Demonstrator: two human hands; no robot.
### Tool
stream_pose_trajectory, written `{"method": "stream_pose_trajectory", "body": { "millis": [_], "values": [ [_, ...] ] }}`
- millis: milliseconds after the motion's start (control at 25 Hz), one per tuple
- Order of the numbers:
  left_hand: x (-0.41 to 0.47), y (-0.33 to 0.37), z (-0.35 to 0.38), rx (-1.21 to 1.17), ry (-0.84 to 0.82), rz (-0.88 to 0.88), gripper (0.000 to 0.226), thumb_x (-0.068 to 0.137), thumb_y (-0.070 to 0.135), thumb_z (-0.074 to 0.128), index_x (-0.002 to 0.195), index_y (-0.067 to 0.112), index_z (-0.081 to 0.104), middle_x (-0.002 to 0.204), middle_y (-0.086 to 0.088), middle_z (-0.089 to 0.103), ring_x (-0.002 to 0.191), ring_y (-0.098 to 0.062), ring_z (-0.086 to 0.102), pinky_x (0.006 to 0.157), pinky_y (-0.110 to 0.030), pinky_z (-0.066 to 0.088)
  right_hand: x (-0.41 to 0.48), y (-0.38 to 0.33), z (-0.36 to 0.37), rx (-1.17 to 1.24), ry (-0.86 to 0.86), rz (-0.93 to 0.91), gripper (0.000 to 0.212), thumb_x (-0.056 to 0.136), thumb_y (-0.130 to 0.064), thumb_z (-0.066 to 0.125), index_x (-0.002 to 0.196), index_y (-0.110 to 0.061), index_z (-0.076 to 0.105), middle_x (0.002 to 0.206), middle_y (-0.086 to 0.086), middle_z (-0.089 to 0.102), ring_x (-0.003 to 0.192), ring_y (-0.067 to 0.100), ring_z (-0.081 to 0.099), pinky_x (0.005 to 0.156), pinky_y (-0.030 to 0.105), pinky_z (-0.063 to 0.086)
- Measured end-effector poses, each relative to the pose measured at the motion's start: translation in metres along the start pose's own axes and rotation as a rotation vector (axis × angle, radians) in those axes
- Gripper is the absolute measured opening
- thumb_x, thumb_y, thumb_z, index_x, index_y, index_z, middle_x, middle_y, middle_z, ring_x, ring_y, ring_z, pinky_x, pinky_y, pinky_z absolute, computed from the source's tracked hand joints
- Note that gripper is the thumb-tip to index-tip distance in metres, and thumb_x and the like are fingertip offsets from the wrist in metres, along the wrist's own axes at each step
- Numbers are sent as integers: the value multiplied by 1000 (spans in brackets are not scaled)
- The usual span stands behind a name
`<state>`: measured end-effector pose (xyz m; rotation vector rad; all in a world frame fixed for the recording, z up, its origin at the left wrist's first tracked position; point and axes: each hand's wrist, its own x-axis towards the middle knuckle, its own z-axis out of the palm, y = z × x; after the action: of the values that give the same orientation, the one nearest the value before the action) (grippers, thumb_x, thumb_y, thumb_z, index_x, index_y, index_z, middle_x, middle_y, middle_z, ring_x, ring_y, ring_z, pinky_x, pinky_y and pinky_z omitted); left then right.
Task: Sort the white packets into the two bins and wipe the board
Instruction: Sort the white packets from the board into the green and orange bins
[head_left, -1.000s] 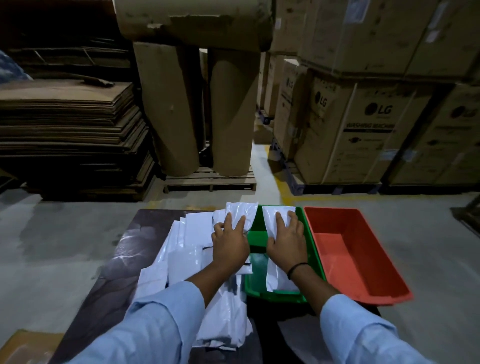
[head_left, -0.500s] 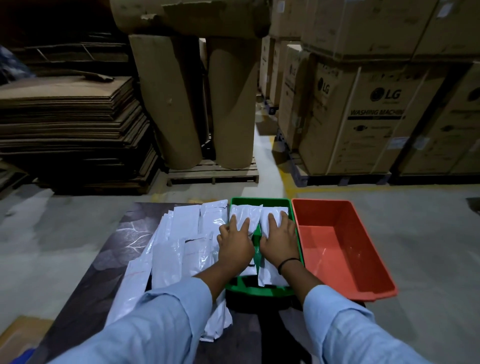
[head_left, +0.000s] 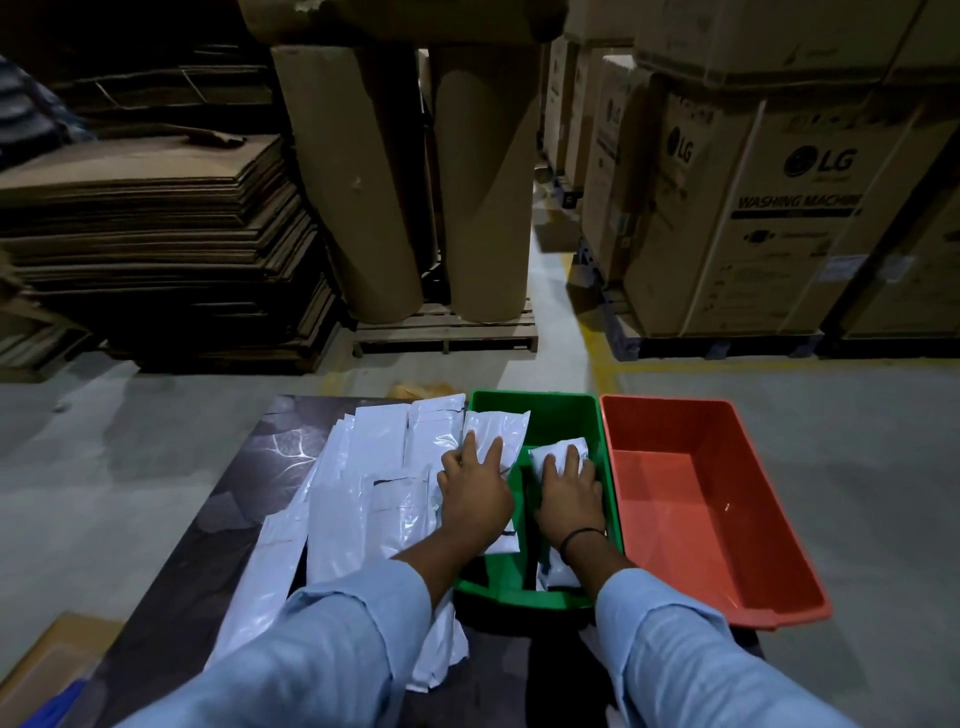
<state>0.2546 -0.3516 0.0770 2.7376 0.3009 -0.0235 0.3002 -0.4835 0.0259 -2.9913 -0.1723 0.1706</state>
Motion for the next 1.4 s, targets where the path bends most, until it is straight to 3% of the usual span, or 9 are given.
{"method": "stream_pose_trajectory", "body": {
  "millis": [280,520,680,760,880,1120,1400],
  "values": [
    [5,-11,7,44,4,58,59,101,24,43,157,32,27,168,-7,10,142,-33,22,113,-49,30,18,1,27,-88,-23,-24,59,101,-15,30,157,-27,15,163,22,-2,148,47,5,114,50,26],
    [9,-11,19,78,31,55,59,100,23,45,156,31,29,168,-9,11,141,-35,23,112,-50,30,15,1,41,-156,-62,-25,57,100,-25,35,154,-15,20,161,28,7,148,46,6,116,50,20],
    [14,-2,25,104,54,82,61,97,19,49,155,27,31,167,-14,11,142,-40,23,112,-50,29,25,3,15,113,177,13,43,86,-20,54,127,-7,60,148,25,40,136,43,34,111,50,32],
    [17,4,31,121,40,109,63,97,18,51,155,24,30,168,-15,9,143,-42,22,115,-51,28,32,6,-7,235,401,-6,36,81,-14,57,113,-4,67,135,23,52,124,42,45,105,49,41],
    [22,9,45,165,-27,138,65,96,16,50,156,18,25,168,-17,7,146,-44,19,117,-50,24,38,17,-47,323,618,18,31,81,-13,58,111,-10,68,128,17,55,118,38,46,98,46,43],
    [23,9,75,164,-160,-54,70,97,23,49,158,9,19,165,-24,8,147,-46,20,118,-49,25,23,59,-68,335,709,109,30,81,-19,62,110,-18,68,132,11,54,120,35,44,99,43,38],
    [20,-2,98,312,-210,19,68,104,42,37,158,5,18,165,-23,14,149,-43,18,120,-52,17,-1,84,-47,343,680,153,31,80,-19,61,110,-20,69,131,7,55,124,31,41,102,45,35]
  ]
}}
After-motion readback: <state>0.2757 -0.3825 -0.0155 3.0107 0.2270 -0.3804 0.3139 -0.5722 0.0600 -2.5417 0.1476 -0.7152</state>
